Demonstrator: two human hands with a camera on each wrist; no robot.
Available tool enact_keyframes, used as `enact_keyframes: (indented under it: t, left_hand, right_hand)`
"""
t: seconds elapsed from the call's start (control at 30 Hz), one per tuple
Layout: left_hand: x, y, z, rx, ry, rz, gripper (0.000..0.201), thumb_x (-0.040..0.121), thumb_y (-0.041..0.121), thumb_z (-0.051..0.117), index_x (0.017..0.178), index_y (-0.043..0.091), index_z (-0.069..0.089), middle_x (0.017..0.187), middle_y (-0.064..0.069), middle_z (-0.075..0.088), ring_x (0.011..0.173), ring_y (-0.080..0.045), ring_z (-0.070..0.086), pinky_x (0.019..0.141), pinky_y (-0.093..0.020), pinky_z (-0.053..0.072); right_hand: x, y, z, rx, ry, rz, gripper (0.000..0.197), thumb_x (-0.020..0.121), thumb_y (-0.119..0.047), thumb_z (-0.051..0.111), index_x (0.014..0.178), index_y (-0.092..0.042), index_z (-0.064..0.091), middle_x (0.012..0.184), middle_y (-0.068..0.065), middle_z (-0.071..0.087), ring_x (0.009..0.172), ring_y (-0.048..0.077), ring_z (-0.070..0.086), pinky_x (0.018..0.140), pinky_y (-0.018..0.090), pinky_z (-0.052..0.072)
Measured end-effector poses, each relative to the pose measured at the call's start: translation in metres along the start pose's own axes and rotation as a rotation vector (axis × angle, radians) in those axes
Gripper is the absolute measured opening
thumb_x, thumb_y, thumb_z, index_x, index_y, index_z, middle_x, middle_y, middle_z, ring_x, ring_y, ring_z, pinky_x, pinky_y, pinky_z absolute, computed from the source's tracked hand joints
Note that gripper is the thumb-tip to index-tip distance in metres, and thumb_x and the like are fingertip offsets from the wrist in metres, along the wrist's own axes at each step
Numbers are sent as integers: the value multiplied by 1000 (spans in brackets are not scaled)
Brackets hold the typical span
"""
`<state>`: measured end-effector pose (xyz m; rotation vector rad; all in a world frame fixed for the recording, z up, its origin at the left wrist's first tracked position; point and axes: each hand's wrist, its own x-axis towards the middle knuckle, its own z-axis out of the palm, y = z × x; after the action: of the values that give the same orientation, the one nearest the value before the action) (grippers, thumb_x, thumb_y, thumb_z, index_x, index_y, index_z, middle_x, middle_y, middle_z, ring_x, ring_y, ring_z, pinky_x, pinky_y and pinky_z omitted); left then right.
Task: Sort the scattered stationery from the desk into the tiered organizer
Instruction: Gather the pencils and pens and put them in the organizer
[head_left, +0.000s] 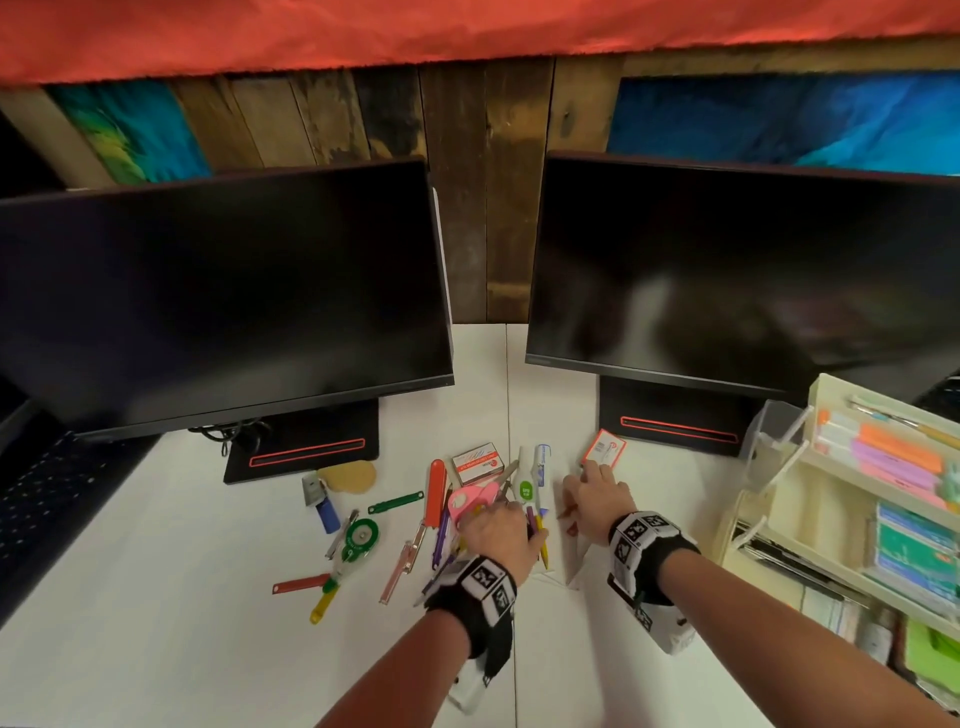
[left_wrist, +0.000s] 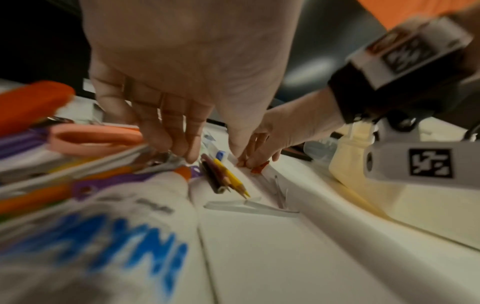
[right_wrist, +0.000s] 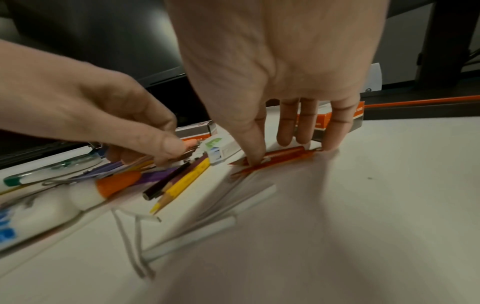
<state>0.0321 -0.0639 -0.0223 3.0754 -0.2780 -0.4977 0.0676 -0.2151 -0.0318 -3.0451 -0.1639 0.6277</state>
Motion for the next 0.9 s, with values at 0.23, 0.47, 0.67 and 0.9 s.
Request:
enact_keyframes:
  t: [0.23, 0.47, 0.67, 0.9]
  left_hand:
    - [15, 23, 1, 0, -113, -104, 46, 90, 49, 50, 115, 11, 54, 109, -6, 64, 104, -24, 60, 99, -44, 32]
    - [22, 29, -1, -112, -191, -211, 36, 95, 31, 48, 121, 6, 47, 121, -9, 61, 114, -28, 57, 100, -41, 38]
    - [27, 32, -5, -23, -298, -170, 52, 98, 28, 47, 136, -2, 31, 137, -14, 48, 128, -32, 45, 106, -45, 32]
    - [22, 34, 1, -25, -232, -151, 41, 96, 15, 44, 133, 0, 34, 126, -13, 58, 120, -30, 53, 106, -43, 33]
  right_hand:
    - [1, 8, 8, -12, -56, -28, 36, 92, -25, 46, 125, -11, 43, 133, 11, 33, 126, 28, 29, 99, 40, 37]
    - [-3, 20, 17, 120, 91, -46, 20, 90, -24, 48, 110, -18, 46, 123, 3, 44, 116, 22, 39, 91, 36, 31]
    - [-20, 28, 15, 587, 133, 14, 14, 89, -17, 56, 92, -21, 43, 101, 0, 50, 91, 20, 49, 84, 33, 43]
    - [-33, 28, 22, 703, 115, 94, 25, 97, -11, 39, 119, -9, 50, 104, 2, 39, 92, 23, 50, 83, 26, 38]
